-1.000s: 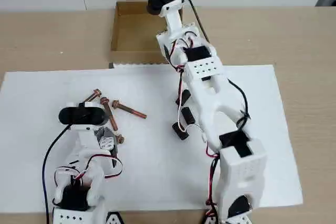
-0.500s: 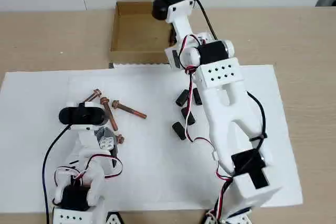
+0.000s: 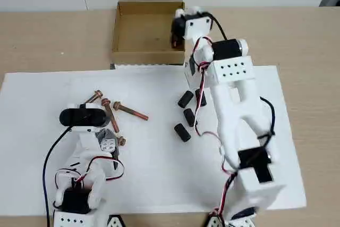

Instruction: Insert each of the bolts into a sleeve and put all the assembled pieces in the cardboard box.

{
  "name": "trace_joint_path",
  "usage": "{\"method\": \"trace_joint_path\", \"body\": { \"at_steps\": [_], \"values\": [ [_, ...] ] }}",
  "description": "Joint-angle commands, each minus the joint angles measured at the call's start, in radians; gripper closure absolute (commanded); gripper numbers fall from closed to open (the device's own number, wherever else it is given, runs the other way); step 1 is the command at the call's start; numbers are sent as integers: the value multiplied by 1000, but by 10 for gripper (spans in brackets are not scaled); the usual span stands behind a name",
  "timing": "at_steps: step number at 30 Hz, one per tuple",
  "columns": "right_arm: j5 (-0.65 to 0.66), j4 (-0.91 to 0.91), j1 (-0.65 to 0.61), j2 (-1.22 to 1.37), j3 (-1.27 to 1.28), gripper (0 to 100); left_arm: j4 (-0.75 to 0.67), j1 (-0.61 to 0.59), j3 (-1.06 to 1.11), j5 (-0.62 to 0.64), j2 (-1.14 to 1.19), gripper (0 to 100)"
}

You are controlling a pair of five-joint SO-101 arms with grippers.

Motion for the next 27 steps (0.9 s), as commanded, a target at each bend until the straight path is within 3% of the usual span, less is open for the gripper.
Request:
{"method": "trace_joint_path", "body": {
  "at_steps": [1,9,14,27],
  "values": [
    [12,10,18,51,-28,898,-3,-3,-4,-11,-9,994],
    [49,-1,15,166,-29,896,-3,-3,-4,-11,-9,994],
    [81,-10,15,200,-29,835,-3,-2,-4,-11,-9,994],
    [103,-94,15,278,-29,844,-3,0,-4,-11,-9,994]
  ]
}}
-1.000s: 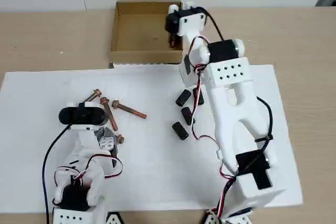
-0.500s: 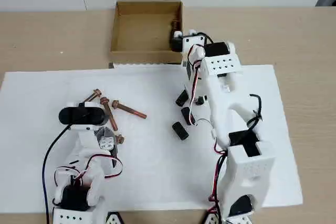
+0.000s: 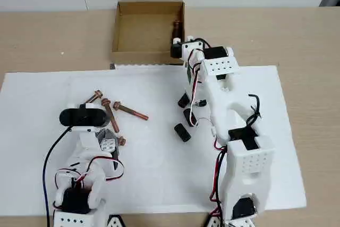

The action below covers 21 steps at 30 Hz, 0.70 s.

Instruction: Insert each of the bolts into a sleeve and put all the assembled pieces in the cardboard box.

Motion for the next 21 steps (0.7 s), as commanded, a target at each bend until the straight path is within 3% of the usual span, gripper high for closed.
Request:
{"method": "trace_joint_path", "body": {
  "at_steps": [1,5,10,21],
  "values": [
    [12,-27,7,5,-29,844,-3,0,-4,-11,-9,994],
    [14,-48,7,27,-29,856,-3,0,-4,-11,-9,994],
    [21,-58,7,45,-29,998,-3,2,-4,-11,-9,994],
    [31,10,5,-84,-60,995,-3,3,-5,-11,-9,993]
  ]
}}
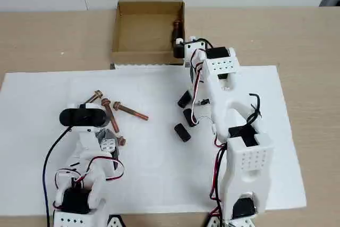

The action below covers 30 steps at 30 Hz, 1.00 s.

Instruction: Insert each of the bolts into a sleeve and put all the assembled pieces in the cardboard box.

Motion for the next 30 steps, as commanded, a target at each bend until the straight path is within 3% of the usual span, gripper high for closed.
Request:
{"method": "trace_joint_path", "body": {
  "at_steps": [1,11,24,30],
  "values": [
    [9,35,-7,-134,-38,995,-3,3,-5,-11,-9,993],
    [9,196,1,-384,-35,995,0,-5,-73,-89,-3,992],
    [9,223,91,-414,29,995,78,-66,-331,-161,3,992],
    [8,223,99,-415,104,995,146,-77,-522,-164,198,992]
  ]
}}
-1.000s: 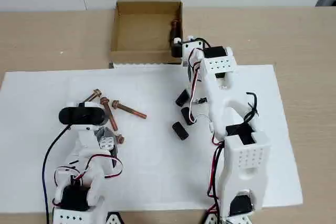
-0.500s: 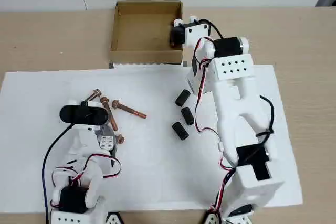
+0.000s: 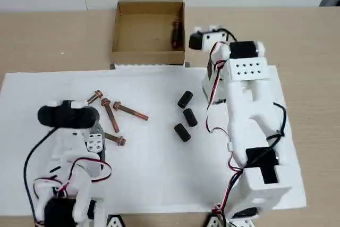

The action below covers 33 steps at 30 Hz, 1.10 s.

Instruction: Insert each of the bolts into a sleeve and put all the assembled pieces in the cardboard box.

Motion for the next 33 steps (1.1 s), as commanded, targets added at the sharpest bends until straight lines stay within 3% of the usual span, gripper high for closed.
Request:
{"method": "trace_joint_path", "body": {
  "at_steps": [1,8,14,33],
  "values": [
    [8,4,16,-62,2,995,14,-6,-168,-3,150,992],
    [-12,2,8,-130,5,995,15,-66,-456,-5,549,994],
    [-5,4,8,-160,5,995,97,-97,-641,-26,868,992],
    [-5,-7,-4,-154,5,995,348,-195,-1224,-609,1660,992]
  ]
}}
